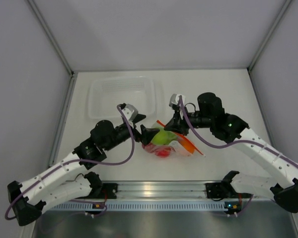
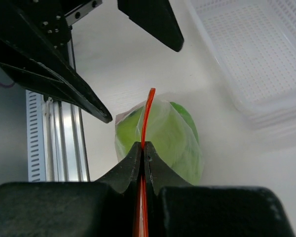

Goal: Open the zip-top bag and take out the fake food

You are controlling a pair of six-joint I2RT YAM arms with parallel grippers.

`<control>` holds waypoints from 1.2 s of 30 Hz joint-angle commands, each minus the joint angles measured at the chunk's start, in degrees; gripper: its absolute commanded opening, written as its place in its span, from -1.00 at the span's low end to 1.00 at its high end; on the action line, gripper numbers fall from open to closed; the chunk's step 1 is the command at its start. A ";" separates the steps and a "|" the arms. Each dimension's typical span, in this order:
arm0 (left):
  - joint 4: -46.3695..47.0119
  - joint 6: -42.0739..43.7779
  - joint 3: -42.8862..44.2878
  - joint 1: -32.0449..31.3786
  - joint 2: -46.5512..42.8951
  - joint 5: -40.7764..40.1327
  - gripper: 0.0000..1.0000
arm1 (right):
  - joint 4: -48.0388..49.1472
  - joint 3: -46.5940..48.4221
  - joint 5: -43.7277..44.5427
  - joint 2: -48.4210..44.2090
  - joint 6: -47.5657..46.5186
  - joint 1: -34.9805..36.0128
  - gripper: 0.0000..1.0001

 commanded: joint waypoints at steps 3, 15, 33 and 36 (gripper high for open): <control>5.80 2.62 0.76 0.23 3.96 7.20 0.91 | -3.40 4.56 -6.95 -0.71 -5.47 1.05 -1.00; 6.07 -0.36 0.76 0.32 7.22 7.50 -1.00 | 0.62 2.81 -2.21 -2.73 -4.33 1.49 -1.00; -10.78 -4.94 14.37 0.67 1.95 -8.34 -1.00 | 18.82 -22.59 24.88 -26.19 23.18 -6.59 0.32; -13.26 -5.38 18.24 0.76 1.68 -10.28 -1.00 | 19.96 -23.91 22.06 -28.30 24.50 -8.62 0.36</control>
